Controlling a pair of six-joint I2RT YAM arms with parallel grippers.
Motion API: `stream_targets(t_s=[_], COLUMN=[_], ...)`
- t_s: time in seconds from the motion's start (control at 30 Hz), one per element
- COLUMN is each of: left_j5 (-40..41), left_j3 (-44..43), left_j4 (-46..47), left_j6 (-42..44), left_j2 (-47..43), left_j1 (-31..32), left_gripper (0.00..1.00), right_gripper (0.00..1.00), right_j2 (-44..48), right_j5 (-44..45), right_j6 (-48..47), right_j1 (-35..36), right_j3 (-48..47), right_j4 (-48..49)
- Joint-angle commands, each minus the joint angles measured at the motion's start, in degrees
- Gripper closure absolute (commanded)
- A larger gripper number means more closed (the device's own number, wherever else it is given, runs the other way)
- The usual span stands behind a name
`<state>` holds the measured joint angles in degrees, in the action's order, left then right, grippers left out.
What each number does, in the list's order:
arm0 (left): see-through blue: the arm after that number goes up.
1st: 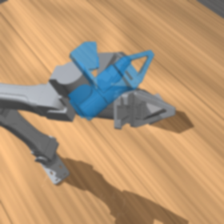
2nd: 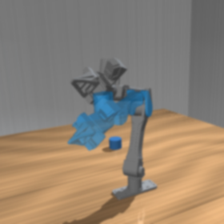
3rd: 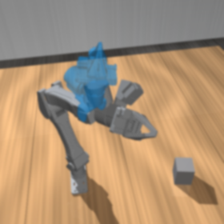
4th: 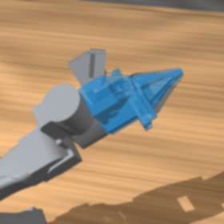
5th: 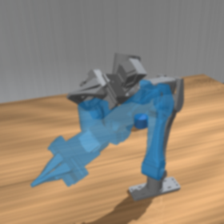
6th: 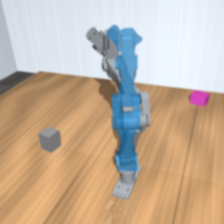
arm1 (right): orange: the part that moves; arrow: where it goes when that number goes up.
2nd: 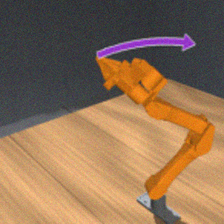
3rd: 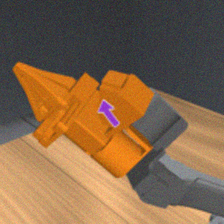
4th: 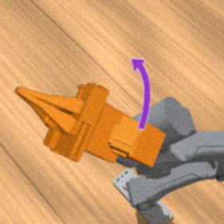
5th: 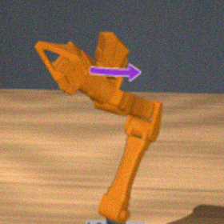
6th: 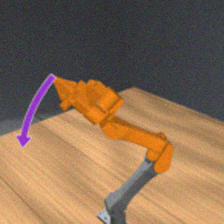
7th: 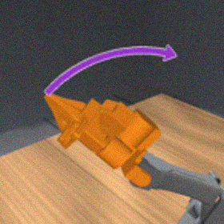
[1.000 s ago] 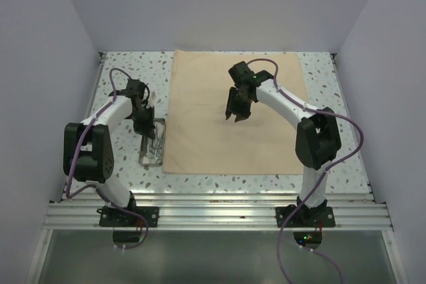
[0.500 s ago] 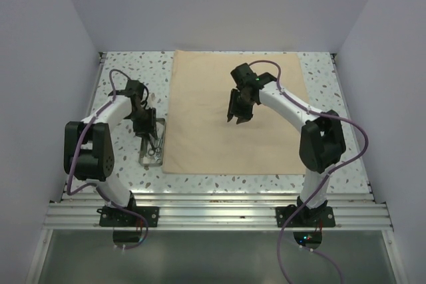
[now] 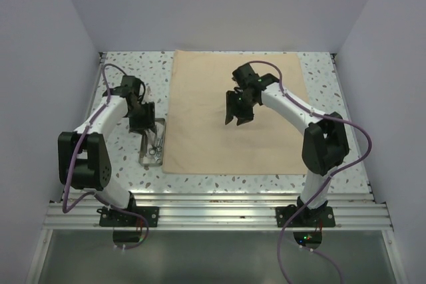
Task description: Prepare the surgical pack
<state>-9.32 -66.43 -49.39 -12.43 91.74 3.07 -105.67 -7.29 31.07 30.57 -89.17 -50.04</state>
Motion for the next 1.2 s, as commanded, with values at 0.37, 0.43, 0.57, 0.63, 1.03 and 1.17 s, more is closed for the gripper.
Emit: stream_targets(t_s=[0.37, 0.43, 0.57, 0.63, 1.03, 1.17], left_j5=[10.7, 10.8, 10.6, 10.6, 10.5, 12.0], left_j3=[0.4, 0.7, 1.7, 2.0, 2.5, 0.0], left_j4=[0.4, 0.3, 1.7, 1.9, 2.9, -0.6], left_j6=[-0.3, 0.0, -0.1, -0.2, -0.6, -3.6], left_j2=[3.3, 4.4, 5.5, 6.6, 7.8, 4.7], left_j1=[-3.0, -3.0, -3.0, -3.0, -3.0, -4.3], left_gripper=[0.57, 0.61, 0.67, 0.74, 1.00, 1.00], right_gripper=[0.43, 0.43, 0.44, 0.45, 0.46, 0.46], right_j2=[-0.3, 0.6, 2.6, 3.3, 3.5, 4.1], right_j5=[-15.4, -15.5, -17.1, -17.1, -16.9, -16.7], right_j6=[-7.1, -7.9, -9.4, -10.1, -11.5, -10.4], right_j1=[-0.2, -0.1, -0.2, -0.1, -0.2, -0.2], right_j3=[-3.8, -1.8, 0.8, 1.7, 2.1, 1.9], right_j4=[0.6, 1.3, 2.1, 2.1, 1.7, 1.7])
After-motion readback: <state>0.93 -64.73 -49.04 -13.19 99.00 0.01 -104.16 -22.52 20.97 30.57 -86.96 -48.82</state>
